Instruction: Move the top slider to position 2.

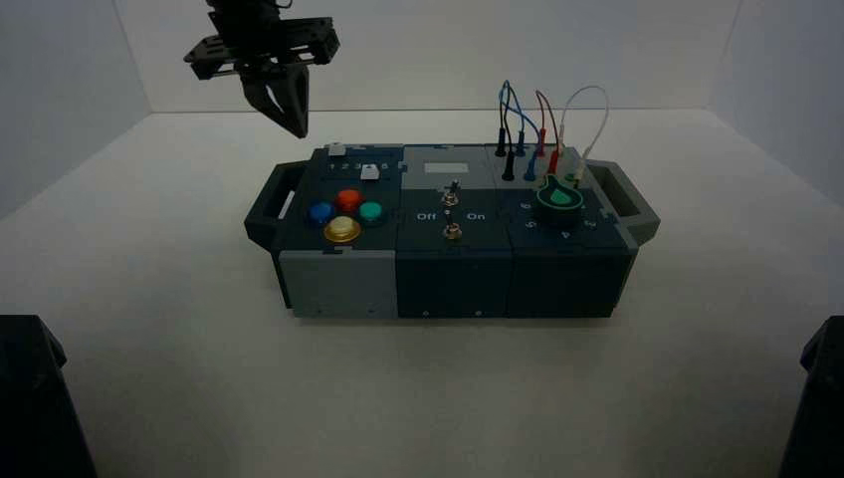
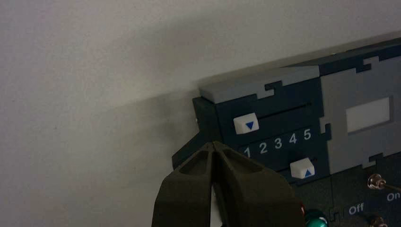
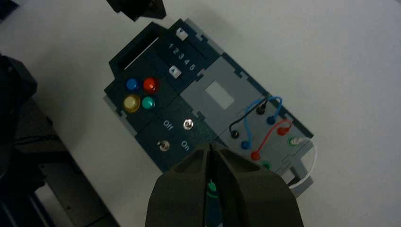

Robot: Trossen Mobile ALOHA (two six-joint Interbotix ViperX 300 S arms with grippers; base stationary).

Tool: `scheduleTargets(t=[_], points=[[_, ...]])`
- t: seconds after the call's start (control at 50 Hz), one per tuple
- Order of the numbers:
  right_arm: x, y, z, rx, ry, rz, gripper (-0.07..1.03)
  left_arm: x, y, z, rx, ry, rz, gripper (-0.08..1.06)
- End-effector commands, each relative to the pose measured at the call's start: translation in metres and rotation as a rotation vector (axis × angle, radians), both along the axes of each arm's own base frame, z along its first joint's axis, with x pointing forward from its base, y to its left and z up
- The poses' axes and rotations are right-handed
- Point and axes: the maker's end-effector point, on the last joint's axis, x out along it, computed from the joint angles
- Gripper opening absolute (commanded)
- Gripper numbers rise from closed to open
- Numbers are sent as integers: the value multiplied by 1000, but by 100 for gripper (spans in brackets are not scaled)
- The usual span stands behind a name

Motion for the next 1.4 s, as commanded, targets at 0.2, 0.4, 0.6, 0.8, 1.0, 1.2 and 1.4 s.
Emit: scheduleTargets(t=[0.2, 0.4, 0.6, 0.8, 1.0, 1.2, 1.4], points=[[9, 24, -4, 11, -40, 42, -2, 11, -10, 7, -13, -31, -11, -3], [18, 36, -18, 4, -38, 42, -2, 10, -11, 5, -10, -27, -16, -3], [28, 43, -29, -6, -43, 39, -2, 11, -10, 5, -9, -26, -17, -3], [32, 45, -35, -12, -39, 38, -2, 11, -11, 6, -9, -27, -20, -3], [30, 51, -42, -21, -37, 58, -2, 11, -11, 5, -10, -26, -19, -3], [31, 60, -43, -14, -61, 66, -2, 13, -11, 4, -7, -29, -20, -3], [34, 63, -47, -18, -66, 70, -2, 16, -13, 3, -8, -27, -20, -3]])
